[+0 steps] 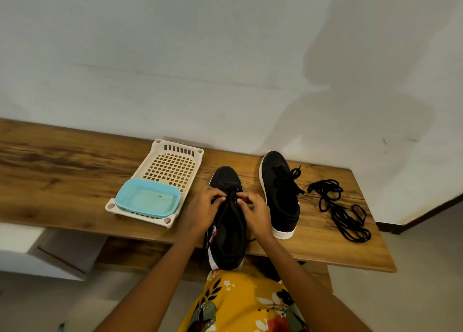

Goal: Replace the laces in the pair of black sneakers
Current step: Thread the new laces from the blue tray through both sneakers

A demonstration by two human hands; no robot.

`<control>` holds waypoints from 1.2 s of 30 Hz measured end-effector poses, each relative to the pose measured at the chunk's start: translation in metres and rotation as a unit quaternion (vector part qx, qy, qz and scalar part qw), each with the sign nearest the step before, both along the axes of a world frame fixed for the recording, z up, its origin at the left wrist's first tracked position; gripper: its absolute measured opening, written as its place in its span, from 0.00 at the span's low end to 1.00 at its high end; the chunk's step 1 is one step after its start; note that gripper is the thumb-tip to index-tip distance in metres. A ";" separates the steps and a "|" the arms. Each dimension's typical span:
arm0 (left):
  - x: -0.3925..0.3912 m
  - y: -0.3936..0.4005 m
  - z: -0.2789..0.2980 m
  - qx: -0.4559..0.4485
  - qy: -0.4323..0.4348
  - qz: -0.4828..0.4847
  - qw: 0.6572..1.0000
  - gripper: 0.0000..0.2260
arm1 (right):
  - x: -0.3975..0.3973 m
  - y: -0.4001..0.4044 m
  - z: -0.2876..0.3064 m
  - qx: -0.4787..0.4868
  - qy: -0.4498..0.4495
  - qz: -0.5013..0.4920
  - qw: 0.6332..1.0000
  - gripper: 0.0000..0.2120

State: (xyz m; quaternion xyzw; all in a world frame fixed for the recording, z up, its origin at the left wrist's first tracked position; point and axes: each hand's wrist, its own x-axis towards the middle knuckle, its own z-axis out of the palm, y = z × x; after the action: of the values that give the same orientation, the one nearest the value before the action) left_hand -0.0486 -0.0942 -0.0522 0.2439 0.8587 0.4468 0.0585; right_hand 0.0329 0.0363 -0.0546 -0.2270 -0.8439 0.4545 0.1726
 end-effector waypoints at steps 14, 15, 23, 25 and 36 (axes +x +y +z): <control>0.006 -0.013 -0.018 0.075 -0.097 0.019 0.992 0.09 | -0.001 0.005 0.009 0.106 -0.039 0.064 0.991 0.07; 0.006 -0.013 -0.017 0.087 -0.112 0.023 0.990 0.09 | -0.002 0.005 0.010 0.118 -0.044 0.062 0.990 0.06; 0.006 -0.016 -0.010 0.060 -0.109 -0.031 0.992 0.12 | 0.000 0.003 0.017 0.086 -0.045 0.038 0.994 0.12; 0.005 -0.015 -0.015 0.048 -0.082 -0.030 0.995 0.11 | 0.005 0.005 0.012 0.049 -0.025 0.029 0.998 0.11; 0.003 -0.007 -0.015 0.037 -0.096 0.050 0.993 0.04 | 0.010 0.013 0.014 0.033 -0.032 0.053 0.998 0.06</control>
State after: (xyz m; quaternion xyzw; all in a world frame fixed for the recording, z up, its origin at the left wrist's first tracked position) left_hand -0.0458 -0.1008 -0.0670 0.1586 0.8431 0.5021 0.1092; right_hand 0.0429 0.0493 -0.0411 -0.1904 -0.8745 0.4271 0.1289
